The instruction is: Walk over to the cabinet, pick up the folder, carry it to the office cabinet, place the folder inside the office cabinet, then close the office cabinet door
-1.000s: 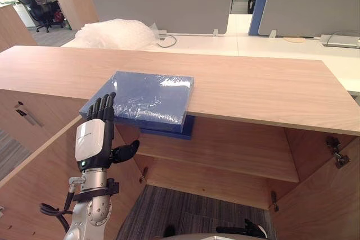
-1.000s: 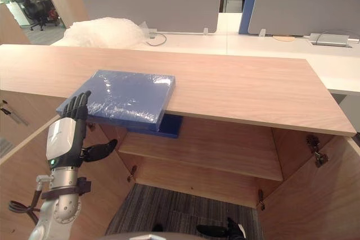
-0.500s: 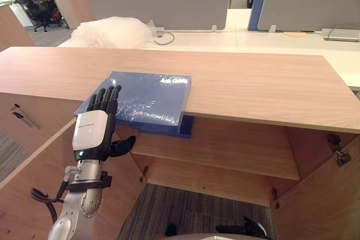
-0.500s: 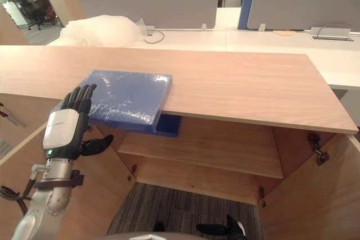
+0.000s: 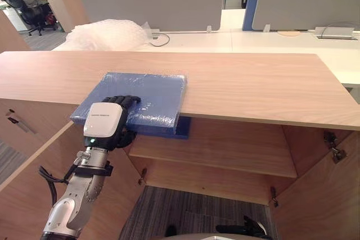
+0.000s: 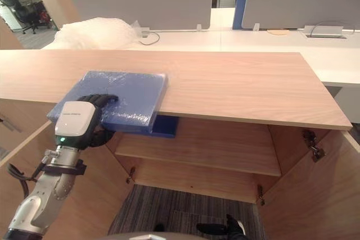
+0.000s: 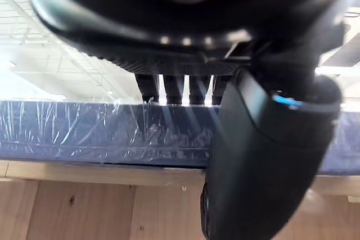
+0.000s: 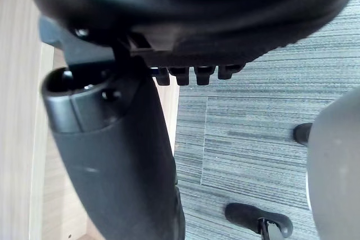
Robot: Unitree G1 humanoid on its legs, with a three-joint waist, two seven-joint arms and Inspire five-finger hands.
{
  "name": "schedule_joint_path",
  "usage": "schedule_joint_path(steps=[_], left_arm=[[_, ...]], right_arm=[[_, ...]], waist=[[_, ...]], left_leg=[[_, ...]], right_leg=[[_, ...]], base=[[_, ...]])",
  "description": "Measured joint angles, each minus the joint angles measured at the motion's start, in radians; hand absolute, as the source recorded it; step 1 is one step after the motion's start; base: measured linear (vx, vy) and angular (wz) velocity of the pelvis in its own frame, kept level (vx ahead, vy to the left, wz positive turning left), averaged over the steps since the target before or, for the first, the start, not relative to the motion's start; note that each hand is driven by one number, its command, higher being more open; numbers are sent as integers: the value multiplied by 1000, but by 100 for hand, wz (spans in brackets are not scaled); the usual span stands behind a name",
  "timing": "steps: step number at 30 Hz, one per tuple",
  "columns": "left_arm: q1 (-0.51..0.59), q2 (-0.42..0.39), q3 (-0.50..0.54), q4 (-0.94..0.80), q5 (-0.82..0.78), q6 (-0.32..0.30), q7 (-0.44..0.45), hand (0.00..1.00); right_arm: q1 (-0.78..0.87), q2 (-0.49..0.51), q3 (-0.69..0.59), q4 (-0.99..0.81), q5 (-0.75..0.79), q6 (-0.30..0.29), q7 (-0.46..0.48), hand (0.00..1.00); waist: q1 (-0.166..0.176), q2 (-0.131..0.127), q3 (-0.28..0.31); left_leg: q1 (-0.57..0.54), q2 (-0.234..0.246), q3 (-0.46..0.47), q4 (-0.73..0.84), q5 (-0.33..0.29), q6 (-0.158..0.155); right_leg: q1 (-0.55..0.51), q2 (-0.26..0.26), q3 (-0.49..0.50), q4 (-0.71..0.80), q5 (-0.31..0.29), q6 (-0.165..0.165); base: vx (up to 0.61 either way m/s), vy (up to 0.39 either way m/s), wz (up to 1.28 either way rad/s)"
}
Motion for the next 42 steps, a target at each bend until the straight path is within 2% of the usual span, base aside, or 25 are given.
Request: schedule_joint_path(steps=[4,7,10,13,16,19,20,21,22,25,26,28,29,31,36,42], left_arm=[[-68,8,2,25,5,1,25,0],[-91,16,1,33,25,1,39,0],[-109,16,2,33,22,3,43,0],[-98,-6,5,-5,7,19,45,0],[-11,-68,43,-161,-64,17,28,0],[68,-124,78,-295,-169,-30,7,0],[101,-148,104,-348,-264,-59,-7,0],[132,-179,137,-394,-372,-89,-22,0],[145,-197,151,-411,-421,-101,-27,0],[219,-333,229,-485,-669,-132,-29,0],[235,-362,244,-497,-719,-134,-30,0],[306,-468,274,-541,-961,-134,-20,0],[317,-493,277,-547,-997,-134,-12,0],[336,-566,275,-550,-1120,-134,29,0],[339,-619,211,-552,-1233,-134,48,0],[331,-626,141,-552,-1248,-134,23,0]], right_arm=[[0,-7,1,0,0,0,2,100],[-5,-9,0,0,0,0,2,100],[-6,-8,-1,0,0,0,2,100],[-5,-4,3,-1,6,0,-2,100],[25,0,43,-80,64,-1,-6,100],[96,7,69,-298,139,1,-15,100],[144,7,80,-448,175,-1,-13,100],[190,9,86,-609,212,-17,3,100],[209,11,85,-679,228,-30,10,100],[288,74,24,-1021,282,-86,8,100],[298,98,6,-1075,280,-96,-11,100],[325,132,-2,-1262,229,-120,-158,100],[327,133,-6,-1294,218,-121,-183,100],[329,134,-11,-1391,166,-121,-298,100],[329,134,-2,-1499,29,-107,-457,100],[318,128,46,-1613,-89,-100,-550,100]], waist=[[-5,5,-4],[-21,8,-6],[-21,5,-5],[-19,-4,-2],[-22,-18,-9],[-25,-21,-9],[-35,-21,-10],[-41,-21,-10],[-43,-21,-10],[-50,-22,-9],[-51,-22,-9],[-56,-24,-8],[-56,-25,-7],[-56,-28,-6],[-62,-21,-10],[-84,-4,-21]], left_leg=[[14,0,14,0,-4,-2],[15,0,16,-1,-6,-4],[15,-1,16,-1,-7,-4],[13,-2,15,0,-9,-4],[-14,-1,16,1,-9,-2],[-29,0,17,6,-3,5],[-28,2,16,6,-3,5],[-28,5,16,6,-3,5],[-28,7,16,6,-3,5],[-29,14,18,6,-9,3],[-29,14,19,6,-10,3],[-30,14,28,6,-17,2],[-30,13,29,6,-17,2],[-27,12,35,6,-17,2],[-24,11,43,6,-15,5],[-22,11,48,7,-14,6]], right_leg=[[7,-1,14,0,0,0],[7,-1,16,-1,0,0],[8,-1,16,-1,0,0],[7,-2,16,-1,-1,2],[-24,-2,20,1,-1,2],[-40,1,19,2,7,3],[-40,3,20,4,12,2],[-41,6,20,4,17,1],[-42,7,21,4,19,1],[-48,12,25,9,21,2],[-49,12,27,9,21,2],[-56,9,39,12,21,2],[-56,8,40,12,21,2],[-56,5,43,12,21,3],[-56,2,47,13,20,3],[-58,1,54,13,20,3]], base=[[-25,9,-10],[-10,2,-2],[0,0,0],[0,0,0],[12,-5,-1],[43,-19,-1],[36,-30,-2],[20,-26,-3],[8,-28,-6],[-9,-25,-5],[-15,-7,-9],[-17,6,-12],[-24,13,-9],[-32,10,-7],[-30,3,-4],[-20,-3,-3]])
